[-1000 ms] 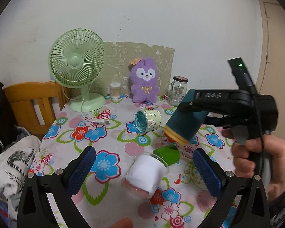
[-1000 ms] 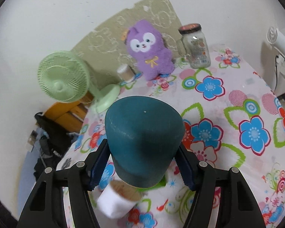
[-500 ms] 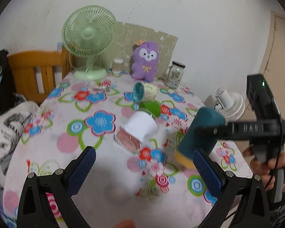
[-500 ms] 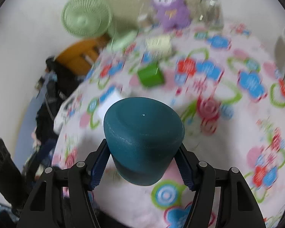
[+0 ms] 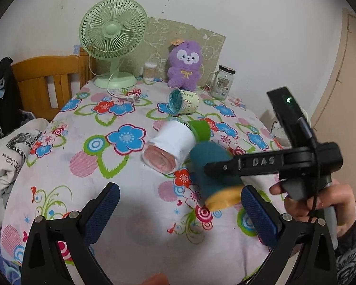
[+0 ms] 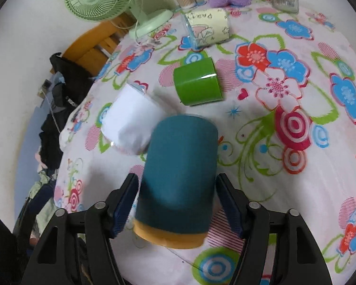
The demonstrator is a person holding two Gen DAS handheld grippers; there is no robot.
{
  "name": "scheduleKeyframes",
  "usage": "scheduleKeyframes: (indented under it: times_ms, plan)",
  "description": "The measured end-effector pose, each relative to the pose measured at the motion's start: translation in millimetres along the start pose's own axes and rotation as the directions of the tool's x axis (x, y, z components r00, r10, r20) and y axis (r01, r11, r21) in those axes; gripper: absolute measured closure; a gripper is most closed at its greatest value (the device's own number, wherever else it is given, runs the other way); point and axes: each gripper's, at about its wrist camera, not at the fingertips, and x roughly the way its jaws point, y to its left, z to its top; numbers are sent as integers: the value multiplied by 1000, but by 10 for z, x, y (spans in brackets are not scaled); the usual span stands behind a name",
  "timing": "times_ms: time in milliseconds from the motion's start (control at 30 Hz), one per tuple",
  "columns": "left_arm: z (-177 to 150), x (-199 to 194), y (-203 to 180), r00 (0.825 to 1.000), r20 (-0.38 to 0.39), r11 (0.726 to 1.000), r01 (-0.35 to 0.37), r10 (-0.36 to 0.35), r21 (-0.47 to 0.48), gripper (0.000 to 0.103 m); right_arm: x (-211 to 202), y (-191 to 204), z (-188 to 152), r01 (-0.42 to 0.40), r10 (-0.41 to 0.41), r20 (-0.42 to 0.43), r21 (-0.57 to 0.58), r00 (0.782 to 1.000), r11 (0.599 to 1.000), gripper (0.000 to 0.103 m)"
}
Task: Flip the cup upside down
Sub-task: 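Lift the teal cup with the right gripper and swing it upright, then lower the teal cup onto the table and open the right gripper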
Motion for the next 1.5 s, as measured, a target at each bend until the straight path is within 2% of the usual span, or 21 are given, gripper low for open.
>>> scheduleKeyframes:
  times_ms: [433, 633, 867, 1067, 1500]
  plan:
    - [137, 94, -104, 1000, -8, 1000, 6, -6, -21, 0, -109, -35, 28, 5, -4, 14, -35, 1000, 999, 29]
    - [202, 142, -191, 1000, -12, 1000, 4, -4, -21, 0, -235, -168, 4, -14, 14, 27, -29, 1000, 999, 28]
    - [272, 226, -342, 1000, -29, 1000, 6, -6, -15, 0, -474, -428, -7, -35, 35, 77, -6, 996, 999, 22]
    - [334, 322, -426, 1000, -24, 999, -8, 7, -41, 0, -640, -624, -58, -21, 21, 114, -6, 993, 1000, 22]
    - [440, 755, -599, 995, -100, 998, -21, 16, -51, 0, -706, -809, -271, 20, -14, 125, -46, 992, 999, 21]
